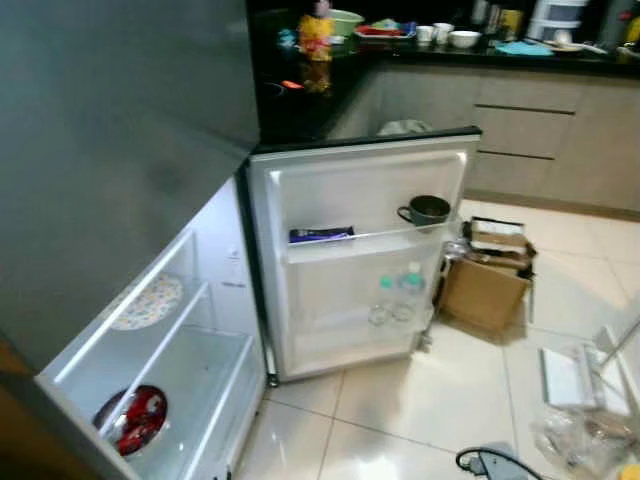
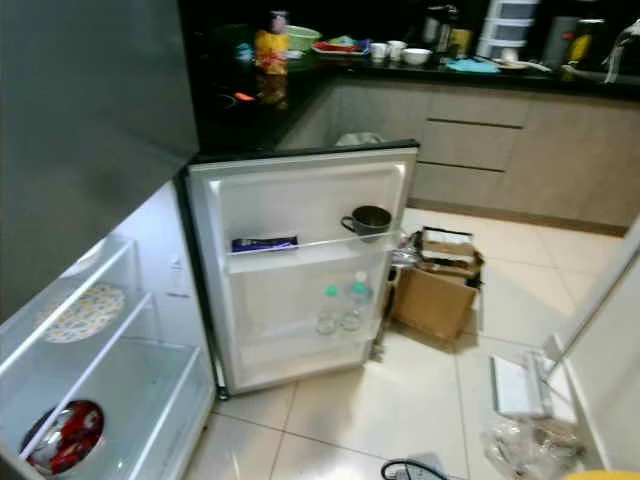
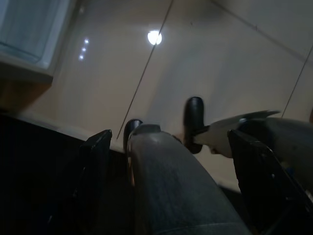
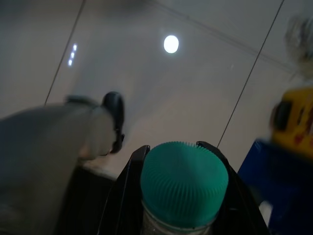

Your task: Restocking fridge

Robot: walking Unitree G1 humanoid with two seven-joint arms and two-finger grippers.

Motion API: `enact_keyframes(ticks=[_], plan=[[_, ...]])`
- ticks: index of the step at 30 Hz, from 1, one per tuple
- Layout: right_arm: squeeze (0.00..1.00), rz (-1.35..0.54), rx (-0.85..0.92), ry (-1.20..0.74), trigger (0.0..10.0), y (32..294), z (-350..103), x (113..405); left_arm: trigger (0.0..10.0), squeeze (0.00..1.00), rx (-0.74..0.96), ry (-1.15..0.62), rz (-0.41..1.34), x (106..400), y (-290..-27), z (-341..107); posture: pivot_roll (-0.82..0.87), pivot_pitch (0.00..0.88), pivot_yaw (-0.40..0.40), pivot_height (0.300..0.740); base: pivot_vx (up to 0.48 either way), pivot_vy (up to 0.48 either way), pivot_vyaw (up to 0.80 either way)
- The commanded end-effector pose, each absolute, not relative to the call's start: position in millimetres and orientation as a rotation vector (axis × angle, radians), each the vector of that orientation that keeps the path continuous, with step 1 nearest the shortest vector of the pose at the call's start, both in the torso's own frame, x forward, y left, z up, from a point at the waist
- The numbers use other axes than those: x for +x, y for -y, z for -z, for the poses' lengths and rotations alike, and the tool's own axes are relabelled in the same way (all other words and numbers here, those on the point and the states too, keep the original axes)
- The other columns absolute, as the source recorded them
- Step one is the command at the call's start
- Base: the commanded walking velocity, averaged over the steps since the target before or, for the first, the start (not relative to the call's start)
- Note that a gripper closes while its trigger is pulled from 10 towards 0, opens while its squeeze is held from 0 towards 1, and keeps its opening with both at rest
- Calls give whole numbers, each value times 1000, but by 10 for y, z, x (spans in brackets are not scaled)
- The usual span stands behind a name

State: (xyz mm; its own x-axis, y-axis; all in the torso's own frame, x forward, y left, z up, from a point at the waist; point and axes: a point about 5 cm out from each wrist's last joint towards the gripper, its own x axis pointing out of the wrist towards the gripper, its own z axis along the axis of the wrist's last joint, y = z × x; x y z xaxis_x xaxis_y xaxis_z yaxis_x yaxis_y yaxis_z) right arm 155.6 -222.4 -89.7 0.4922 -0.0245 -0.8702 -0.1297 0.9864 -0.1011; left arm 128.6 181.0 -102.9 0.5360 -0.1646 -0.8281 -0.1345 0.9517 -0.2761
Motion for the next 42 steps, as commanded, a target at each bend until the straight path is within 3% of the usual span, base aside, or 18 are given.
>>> enact_keyframes(ticks=[1,24,42], plan=[[0,-38,-144,-1048,10000,2240,888,1573,10000,0,-309,-1019,47,1291,-1791,1029,-116,0,25,740,0,0,-719],[0,-133,-175,-1048,10000,2155,898,1575,10000,0,-312,-1020,-1,1307,-1811,1029,-116,0,27,740,0,-240,0],[0,-146,-176,-1064,10000,2153,912,1542,10000,0,-310,-1019,-12,1308,-1820,1029,-119,0,28,740,0,0,800]])
